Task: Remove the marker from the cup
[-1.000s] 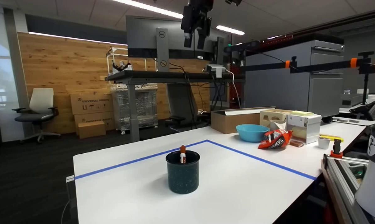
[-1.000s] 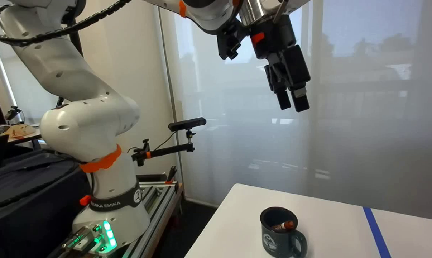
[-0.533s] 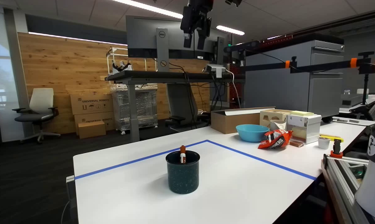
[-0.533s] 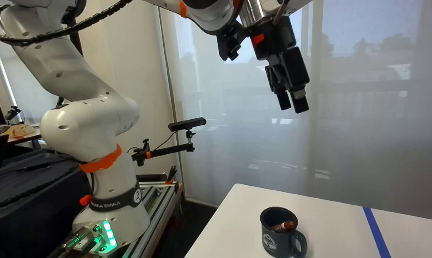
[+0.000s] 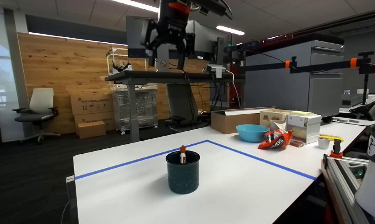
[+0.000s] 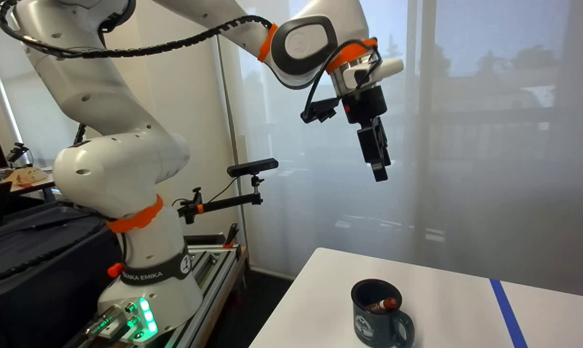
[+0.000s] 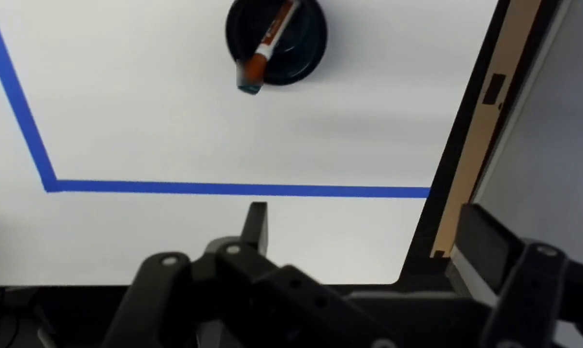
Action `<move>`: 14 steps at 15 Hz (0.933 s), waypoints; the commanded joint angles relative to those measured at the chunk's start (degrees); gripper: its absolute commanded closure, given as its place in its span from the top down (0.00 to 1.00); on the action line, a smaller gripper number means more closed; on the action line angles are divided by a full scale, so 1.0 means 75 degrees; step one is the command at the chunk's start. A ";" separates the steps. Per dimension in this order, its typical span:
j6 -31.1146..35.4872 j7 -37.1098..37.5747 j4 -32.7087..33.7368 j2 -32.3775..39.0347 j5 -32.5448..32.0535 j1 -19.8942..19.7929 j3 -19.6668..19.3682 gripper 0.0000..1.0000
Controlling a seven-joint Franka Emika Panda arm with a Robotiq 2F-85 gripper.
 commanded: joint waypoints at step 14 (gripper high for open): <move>0.1177 0.8821 -0.1542 0.0392 -0.2630 -0.1151 0.1531 1.00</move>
